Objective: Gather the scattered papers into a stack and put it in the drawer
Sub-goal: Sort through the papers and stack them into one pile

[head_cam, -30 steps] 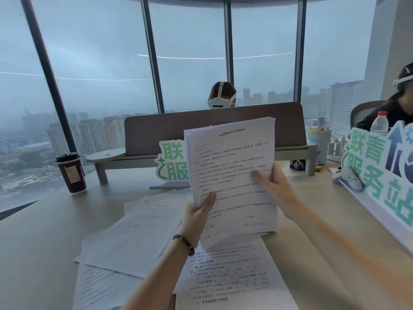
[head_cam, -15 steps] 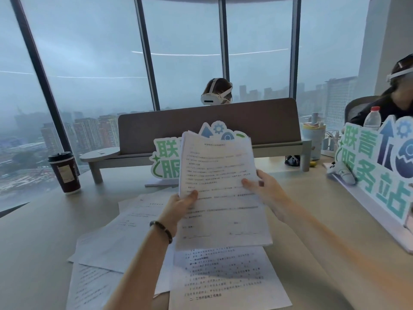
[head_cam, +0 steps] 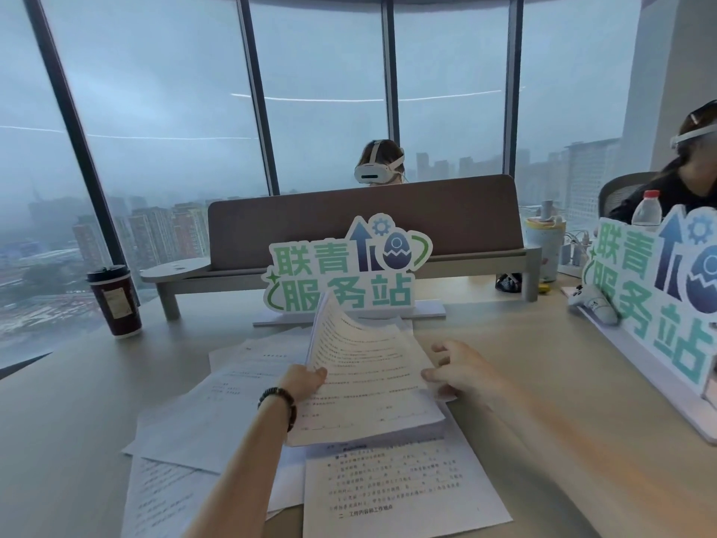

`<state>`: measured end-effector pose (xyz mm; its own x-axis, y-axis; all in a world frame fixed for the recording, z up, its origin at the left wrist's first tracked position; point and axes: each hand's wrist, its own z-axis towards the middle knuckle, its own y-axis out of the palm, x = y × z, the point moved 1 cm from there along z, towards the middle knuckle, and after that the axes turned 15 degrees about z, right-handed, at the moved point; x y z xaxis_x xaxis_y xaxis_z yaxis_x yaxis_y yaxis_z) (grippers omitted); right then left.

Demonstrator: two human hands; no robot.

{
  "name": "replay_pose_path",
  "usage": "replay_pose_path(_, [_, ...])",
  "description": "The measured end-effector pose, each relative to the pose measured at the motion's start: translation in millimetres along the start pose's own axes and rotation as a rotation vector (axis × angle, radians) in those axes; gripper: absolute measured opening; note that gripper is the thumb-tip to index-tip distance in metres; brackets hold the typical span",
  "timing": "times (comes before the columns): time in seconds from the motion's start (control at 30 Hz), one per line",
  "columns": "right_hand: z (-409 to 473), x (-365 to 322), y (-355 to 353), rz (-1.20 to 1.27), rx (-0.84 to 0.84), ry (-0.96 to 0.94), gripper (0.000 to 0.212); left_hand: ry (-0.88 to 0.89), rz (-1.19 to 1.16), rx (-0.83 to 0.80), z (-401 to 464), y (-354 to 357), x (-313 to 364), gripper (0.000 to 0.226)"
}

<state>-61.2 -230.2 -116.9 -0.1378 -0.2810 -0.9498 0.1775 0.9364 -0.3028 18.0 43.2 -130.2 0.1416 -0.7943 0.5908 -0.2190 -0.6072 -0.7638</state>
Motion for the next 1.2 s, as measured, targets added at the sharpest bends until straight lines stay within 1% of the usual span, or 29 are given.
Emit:
replay_pose_path(0.07, [1.7,1.9,-2.1,0.075,-0.019,0.032,0.072,0.001,-0.016,-0.011,-0.8,1.0,0.5,0.043])
replay_pose_path(0.17, [1.0,-1.0,-7.7,0.096,0.005,0.058,0.072,0.000,-0.031,-0.020,-1.7,2.2,1.8,0.040])
replay_pose_path(0.27, [2.3,0.1,-12.7,0.079,0.015,0.092,0.059,0.003,-0.035,-0.050,-0.9,4.1,1.2,0.041])
replay_pose_path(0.37, [0.4,-1.0,-14.3,0.001,-0.042,0.111,0.036,0.015,-0.019,-0.061,6.7,5.2,-3.2,0.046])
replay_pose_path(0.43, [-1.5,-2.0,-13.1,-0.051,-0.087,0.111,0.027,0.030,-0.023,-0.062,8.9,5.3,-3.7,0.048])
replay_pose_path(0.47, [-2.7,-3.1,-12.4,-0.069,-0.097,0.098,0.026,0.032,-0.038,-0.056,7.1,4.7,-2.9,0.049])
replay_pose_path(0.57, [-2.5,-0.8,-11.6,-0.028,-0.110,0.066,0.037,0.028,-0.136,-0.039,0.6,1.0,1.3,0.044])
replay_pose_path(0.6, [-4.2,-0.8,-10.9,-0.003,-0.116,0.069,0.038,0.028,-0.172,-0.032,-0.5,-2.0,1.5,0.043])
replay_pose_path(0.67, [-5.3,0.4,-10.7,-0.004,-0.103,0.066,0.029,0.039,-0.234,-0.011,0.5,-10.7,-0.7,0.042])
replay_pose_path(0.73, [-3.4,1.5,-11.8,-0.016,-0.038,0.039,0.021,0.043,-0.253,0.018,1.2,-21.6,-5.2,0.042])
replay_pose_path(0.8, [-0.7,2.9,-14.7,-0.050,0.054,0.007,0.017,0.033,-0.208,0.059,4.1,-31.0,-11.6,0.041])
replay_pose_path(0.9, [6.3,8.1,-17.9,-0.027,0.183,-0.021,0.029,0.019,-0.114,0.088,8.8,-37.0,-18.3,0.046])
replay_pose_path(0.97, [4.4,7.7,-15.9,0.007,0.231,-0.026,0.029,0.001,-0.007,0.093,9.2,-35.6,-19.5,0.051])
replay_pose_path(1.07, [1.8,4.6,-10.9,-0.013,0.226,-0.015,0.027,-0.025,0.171,0.094,1.4,-29.7,-16.2,0.050])
replay_pose_path(1.13, [2.2,1.8,-9.3,0.011,0.206,-0.003,0.023,-0.038,0.208,0.087,2.8,-25.8,-15.7,0.048])
replay_pose_path(1.2, [3.8,0.2,-7.1,0.131,0.157,0.023,0.010,-0.037,0.205,0.073,3.2,-23.3,-14.2,0.047])
